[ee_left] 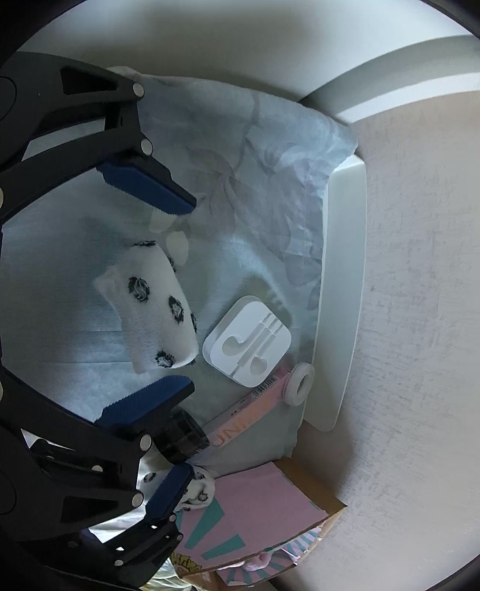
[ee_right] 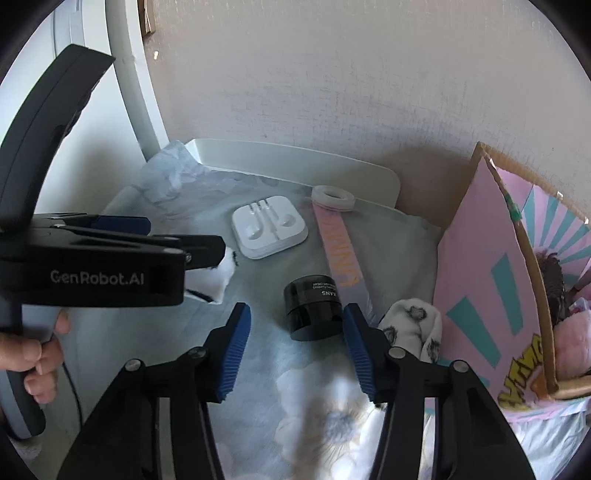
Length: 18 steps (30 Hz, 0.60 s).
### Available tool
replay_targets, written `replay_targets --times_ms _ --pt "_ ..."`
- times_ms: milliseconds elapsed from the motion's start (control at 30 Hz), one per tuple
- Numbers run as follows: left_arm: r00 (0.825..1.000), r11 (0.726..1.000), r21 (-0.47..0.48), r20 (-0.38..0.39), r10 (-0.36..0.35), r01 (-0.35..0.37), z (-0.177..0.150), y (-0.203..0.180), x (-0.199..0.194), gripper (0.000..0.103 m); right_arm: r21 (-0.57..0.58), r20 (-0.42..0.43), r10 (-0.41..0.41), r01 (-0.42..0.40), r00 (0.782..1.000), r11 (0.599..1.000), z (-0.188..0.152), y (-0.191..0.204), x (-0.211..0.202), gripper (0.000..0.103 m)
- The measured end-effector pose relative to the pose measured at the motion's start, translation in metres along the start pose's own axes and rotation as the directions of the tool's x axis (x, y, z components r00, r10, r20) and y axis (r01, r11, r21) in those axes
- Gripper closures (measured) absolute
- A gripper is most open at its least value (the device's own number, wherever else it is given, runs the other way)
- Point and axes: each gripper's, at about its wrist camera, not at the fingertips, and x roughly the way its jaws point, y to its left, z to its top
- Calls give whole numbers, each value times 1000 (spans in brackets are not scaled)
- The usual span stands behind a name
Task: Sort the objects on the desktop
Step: 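Grasp the white panda sock with left tool while right tool grasps the black cylinder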
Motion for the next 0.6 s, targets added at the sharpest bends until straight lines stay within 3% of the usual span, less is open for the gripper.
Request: replay_targets --times_ms 233,400,500,567,600 --pt "1000 1000 -12 6 -27 27 -3 3 4 29 2 -9 3 -3 1000 1000 2 -3 10 55" --pt "998 998 -8 21 -66 67 -5 2 2 48 -50 -3 2 -3 1000 999 4 3 14 56" --pt "997 998 -1 29 -65 65 -6 -1 0 51 -71 -3 23 -23 1000 997 6 5 17 56" --pt "997 998 4 36 -70 70 -7 -2 -1 52 -80 -16 25 -26 1000 996 6 5 21 69" --pt "997 997 6 39 -73 73 -7 -2 -2 54 -81 -21 34 -35 999 996 6 5 23 70"
